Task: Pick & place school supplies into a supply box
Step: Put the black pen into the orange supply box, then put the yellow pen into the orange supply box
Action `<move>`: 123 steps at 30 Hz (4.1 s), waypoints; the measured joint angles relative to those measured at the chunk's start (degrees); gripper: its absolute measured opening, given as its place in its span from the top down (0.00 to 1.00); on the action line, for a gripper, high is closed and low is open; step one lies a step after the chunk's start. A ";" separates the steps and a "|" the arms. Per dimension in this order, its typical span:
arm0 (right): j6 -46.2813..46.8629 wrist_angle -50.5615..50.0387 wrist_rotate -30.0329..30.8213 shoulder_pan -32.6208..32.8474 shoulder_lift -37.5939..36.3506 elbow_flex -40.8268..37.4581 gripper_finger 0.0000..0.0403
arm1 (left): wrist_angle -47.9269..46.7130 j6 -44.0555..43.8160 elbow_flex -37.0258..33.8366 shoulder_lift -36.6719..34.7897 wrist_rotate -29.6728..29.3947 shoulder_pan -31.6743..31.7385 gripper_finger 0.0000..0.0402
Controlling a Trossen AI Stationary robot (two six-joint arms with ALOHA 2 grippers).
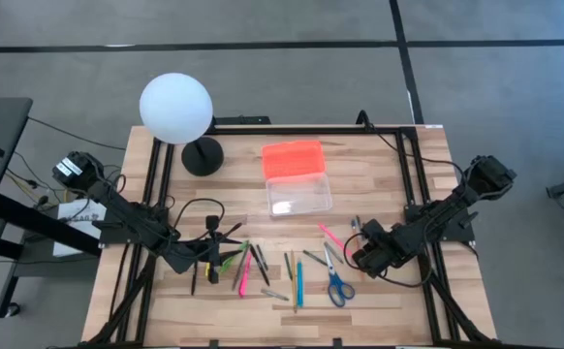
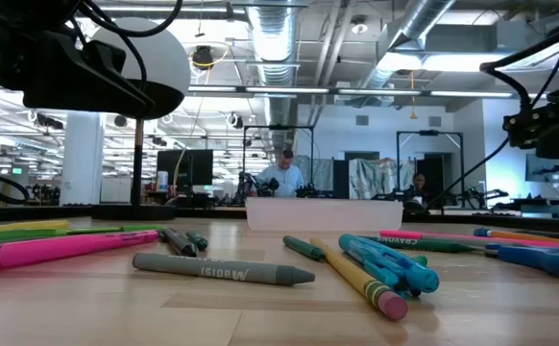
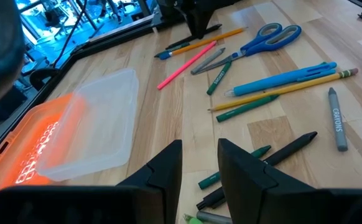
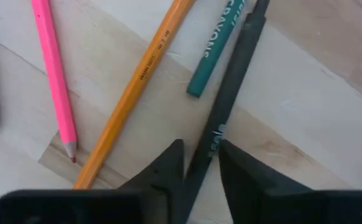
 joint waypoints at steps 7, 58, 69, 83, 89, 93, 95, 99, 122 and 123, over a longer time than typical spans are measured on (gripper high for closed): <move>-0.02 -0.39 -1.76 -0.02 0.13 0.04 0.97 | 0.00 -0.01 0.00 0.00 -0.15 0.00 0.76; -87.66 25.25 8.94 -34.94 0.69 16.46 0.99 | 0.46 -0.24 0.04 0.00 -2.48 0.01 0.76; -94.67 28.58 3.21 -42.76 10.31 16.39 0.96 | -0.98 -2.70 0.04 0.02 -1.69 0.00 0.76; -97.50 29.14 4.02 -41.72 14.53 21.33 0.85 | -1.24 -3.32 0.04 0.02 -2.20 0.11 0.76; -97.46 29.11 4.19 -40.90 14.54 22.69 0.72 | -1.26 -3.83 0.04 0.02 -1.42 0.11 0.76; -95.73 28.01 4.35 -40.50 13.72 23.39 0.62 | -1.25 -6.35 0.04 0.02 -1.38 0.11 0.76; -94.52 27.98 4.63 -39.57 12.47 23.41 0.59 | -1.27 -8.51 0.04 0.02 -1.54 0.11 0.76; -92.38 27.20 7.49 -36.21 7.87 22.22 0.56 | -2.19 -12.57 0.40 0.02 -1.75 0.11 0.76; -91.42 55.63 28.98 -8.11 -29.02 -10.89 0.60 | 5.65 -14.10 4.40 0.00 5.01 2.38 0.76; -92.31 58.09 29.50 -7.89 -29.52 -11.83 0.60 | 4.38 -15.91 5.28 0.00 4.76 2.65 0.76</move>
